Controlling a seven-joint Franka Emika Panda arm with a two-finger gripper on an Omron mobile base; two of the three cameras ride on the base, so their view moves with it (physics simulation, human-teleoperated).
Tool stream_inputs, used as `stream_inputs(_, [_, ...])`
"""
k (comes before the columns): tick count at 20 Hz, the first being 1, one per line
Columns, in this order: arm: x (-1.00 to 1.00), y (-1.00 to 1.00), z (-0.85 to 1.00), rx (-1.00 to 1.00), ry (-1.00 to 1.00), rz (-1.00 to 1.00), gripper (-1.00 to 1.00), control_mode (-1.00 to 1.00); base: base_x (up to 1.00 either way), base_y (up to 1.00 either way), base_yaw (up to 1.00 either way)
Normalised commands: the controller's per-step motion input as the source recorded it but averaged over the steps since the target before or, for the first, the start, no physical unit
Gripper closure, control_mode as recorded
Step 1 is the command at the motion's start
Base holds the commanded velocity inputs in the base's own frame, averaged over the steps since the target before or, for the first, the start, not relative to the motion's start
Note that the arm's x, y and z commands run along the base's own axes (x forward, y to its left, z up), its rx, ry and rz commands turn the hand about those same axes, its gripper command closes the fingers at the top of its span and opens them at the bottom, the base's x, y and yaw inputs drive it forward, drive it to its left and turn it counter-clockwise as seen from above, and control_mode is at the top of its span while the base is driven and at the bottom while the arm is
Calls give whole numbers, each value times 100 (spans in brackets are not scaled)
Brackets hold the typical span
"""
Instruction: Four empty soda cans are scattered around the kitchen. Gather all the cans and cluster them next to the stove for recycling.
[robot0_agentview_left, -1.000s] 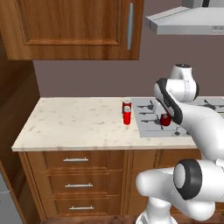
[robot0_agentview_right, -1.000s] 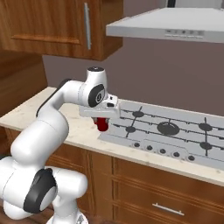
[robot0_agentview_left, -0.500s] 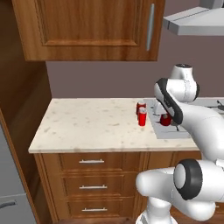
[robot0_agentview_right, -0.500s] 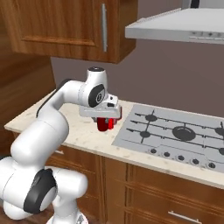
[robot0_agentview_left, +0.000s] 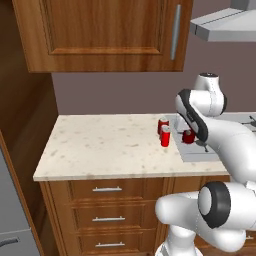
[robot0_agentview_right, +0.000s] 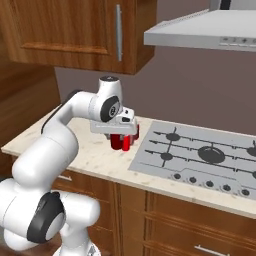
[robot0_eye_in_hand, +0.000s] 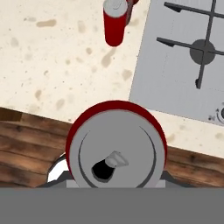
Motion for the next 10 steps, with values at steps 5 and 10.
stream_inputs(5, [24,22,-35,0,8,-3,100,-100,16,9,-3])
stream_inputs(10, [25,41,-59,0,15,-4,100,-100,0,0,0])
